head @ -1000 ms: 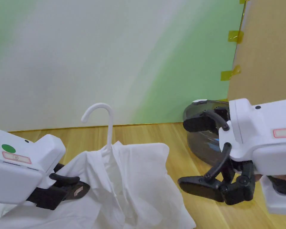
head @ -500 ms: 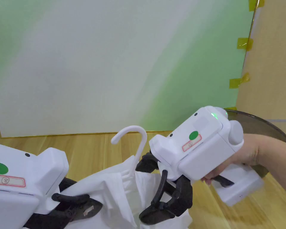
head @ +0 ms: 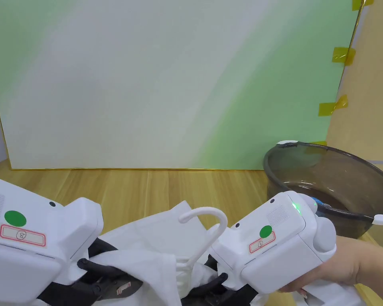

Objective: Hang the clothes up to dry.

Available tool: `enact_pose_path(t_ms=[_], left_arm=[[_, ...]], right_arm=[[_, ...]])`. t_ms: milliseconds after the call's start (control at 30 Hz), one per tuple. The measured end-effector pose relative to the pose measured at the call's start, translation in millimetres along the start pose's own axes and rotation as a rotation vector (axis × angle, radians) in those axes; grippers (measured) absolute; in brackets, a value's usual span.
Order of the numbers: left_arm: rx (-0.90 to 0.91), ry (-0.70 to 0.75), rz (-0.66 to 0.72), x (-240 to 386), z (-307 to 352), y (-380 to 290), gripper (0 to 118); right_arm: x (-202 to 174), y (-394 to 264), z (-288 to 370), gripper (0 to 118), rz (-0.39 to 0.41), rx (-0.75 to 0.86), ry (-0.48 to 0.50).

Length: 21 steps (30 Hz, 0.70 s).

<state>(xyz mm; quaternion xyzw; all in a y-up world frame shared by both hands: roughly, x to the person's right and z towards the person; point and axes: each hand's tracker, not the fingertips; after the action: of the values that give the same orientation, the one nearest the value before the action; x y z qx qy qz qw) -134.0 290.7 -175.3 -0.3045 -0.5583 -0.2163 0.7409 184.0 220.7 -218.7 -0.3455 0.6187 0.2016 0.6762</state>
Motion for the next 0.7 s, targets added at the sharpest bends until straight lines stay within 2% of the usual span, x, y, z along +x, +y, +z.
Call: enact_pose_path(t_ms=[33,67,100,133,167,200,233,267,300,333,367,400,433,467,500,533,600,633,667,700], left_arm=[[0.000,-0.001,-0.002,1,2,2,18],[0.007,0.013,-0.016,2,3,3,29],[-0.004,0.031,-0.025,3,3,6,53],[-0.013,0.080,-0.038,3,4,9,93],[-0.008,0.120,-0.061,3,4,9,112],[0.012,0.167,-0.076,3,6,9,112],[0.030,0.187,-0.067,2,13,9,109],[0.063,0.206,-0.064,0,21,11,109],[0.082,0.244,-0.038,-1,33,13,109],[0.131,0.272,-0.032,-3,47,12,110],[0.193,0.305,-0.021,-2,63,12,111],[0.267,0.304,0.008,-2,81,10,112],[0.324,0.298,0.044,0,97,9,113],[0.368,0.299,0.085,5,108,8,113],[0.413,0.266,0.094,13,118,6,113],[0.454,0.217,0.076,21,125,3,113],[0.480,0.149,0.046,40,119,-3,112],[0.484,0.142,0.026,50,111,-5,111],[0.500,0.161,0.024,58,99,-8,109],[0.528,0.152,0.026,64,84,-9,105]], right_arm=[[-4,-1,3,5,0.005,0.018,-0.035],[-3,-2,6,5,-0.013,0.021,-0.015],[-3,-3,10,6,-0.019,0.055,-0.049],[1,-4,13,6,-0.069,0.054,-0.026],[2,-6,16,6,-0.096,0.050,-0.016],[0,-8,21,6,-0.081,0.082,-0.070],[0,-9,25,6,-0.139,0.082,-0.019],[-4,-11,30,6,-0.122,0.125,-0.078],[0,-13,35,6,-0.179,0.115,-0.024],[-3,-14,43,6,-0.164,0.160,-0.092],[-3,-14,51,6,-0.169,0.179,-0.109],[-1,-14,59,6,-0.198,0.178,-0.094],[-3,-13,68,6,-0.193,0.212,-0.158],[-2,-12,74,6,-0.203,0.210,-0.128],[-9,-10,84,6,-0.194,0.253,-0.193],[-10,-8,91,6,-0.205,0.244,-0.167],[-16,-5,104,6,-0.199,0.287,-0.220],[-21,-6,109,6,-0.200,0.288,-0.205],[-27,-6,112,5,-0.176,0.312,-0.276],[-30,-6,116,6,-0.190,0.326,-0.284]])
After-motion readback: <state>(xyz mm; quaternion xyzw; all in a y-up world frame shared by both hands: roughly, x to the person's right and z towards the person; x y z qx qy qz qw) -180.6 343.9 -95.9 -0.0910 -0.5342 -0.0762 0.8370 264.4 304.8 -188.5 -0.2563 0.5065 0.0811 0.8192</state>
